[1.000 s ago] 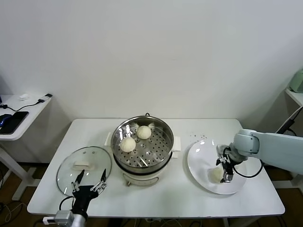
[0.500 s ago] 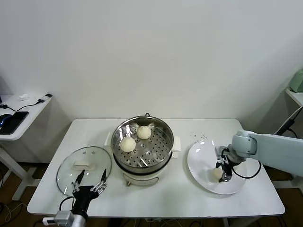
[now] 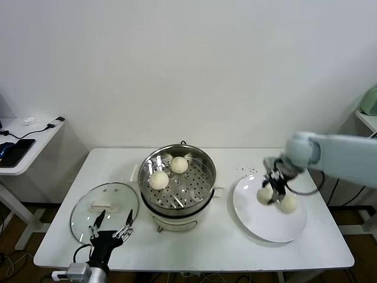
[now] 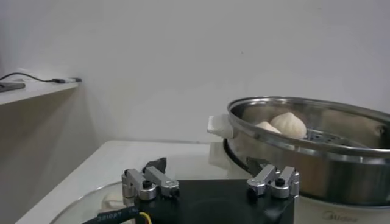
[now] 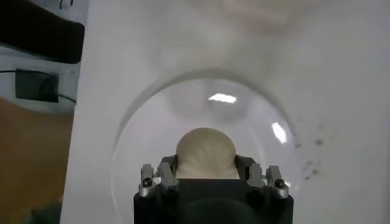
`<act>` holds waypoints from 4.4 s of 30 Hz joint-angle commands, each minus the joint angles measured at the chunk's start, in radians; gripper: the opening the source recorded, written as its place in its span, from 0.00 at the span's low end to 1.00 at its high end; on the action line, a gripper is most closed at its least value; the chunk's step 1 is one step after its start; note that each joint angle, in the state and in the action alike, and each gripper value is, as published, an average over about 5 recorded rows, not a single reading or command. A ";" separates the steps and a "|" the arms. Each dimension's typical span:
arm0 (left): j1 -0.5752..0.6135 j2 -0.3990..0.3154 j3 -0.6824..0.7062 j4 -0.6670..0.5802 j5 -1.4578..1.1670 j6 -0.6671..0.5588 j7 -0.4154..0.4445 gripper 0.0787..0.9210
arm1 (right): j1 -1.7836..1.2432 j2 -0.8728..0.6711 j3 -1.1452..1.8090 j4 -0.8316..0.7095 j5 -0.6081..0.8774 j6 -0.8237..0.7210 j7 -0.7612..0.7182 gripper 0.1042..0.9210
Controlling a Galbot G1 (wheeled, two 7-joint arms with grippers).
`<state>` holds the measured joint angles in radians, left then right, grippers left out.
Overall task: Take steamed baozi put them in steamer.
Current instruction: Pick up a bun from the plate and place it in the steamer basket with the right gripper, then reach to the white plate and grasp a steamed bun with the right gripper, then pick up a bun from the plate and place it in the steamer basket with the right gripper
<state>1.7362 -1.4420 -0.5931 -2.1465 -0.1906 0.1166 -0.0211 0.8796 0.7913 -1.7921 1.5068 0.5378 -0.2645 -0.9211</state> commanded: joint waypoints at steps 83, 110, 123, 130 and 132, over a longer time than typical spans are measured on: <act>0.007 0.019 -0.016 0.029 0.006 -0.021 0.002 0.88 | -0.200 -0.324 0.040 -0.146 -0.184 0.075 -0.059 0.88; 0.041 -0.015 -0.021 0.045 0.033 -0.025 -0.001 0.88 | -0.679 -0.088 0.468 -0.501 -0.339 0.111 -0.026 0.88; 0.058 -0.014 -0.016 0.031 0.037 -0.035 -0.004 0.88 | -0.583 -0.125 0.415 -0.402 -0.279 0.108 -0.035 0.69; 0.060 -0.013 -0.008 0.018 0.041 -0.035 -0.005 0.88 | -0.252 -0.168 0.175 -0.234 -0.103 0.083 -0.034 0.67; 0.057 -0.012 -0.005 0.014 0.041 -0.033 -0.004 0.88 | -0.104 -0.156 0.063 -0.168 -0.014 0.067 -0.031 0.66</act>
<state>1.7941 -1.4560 -0.6003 -2.1276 -0.1504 0.0812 -0.0259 0.4262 0.6491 -1.4767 1.1689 0.3298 -0.1762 -0.9510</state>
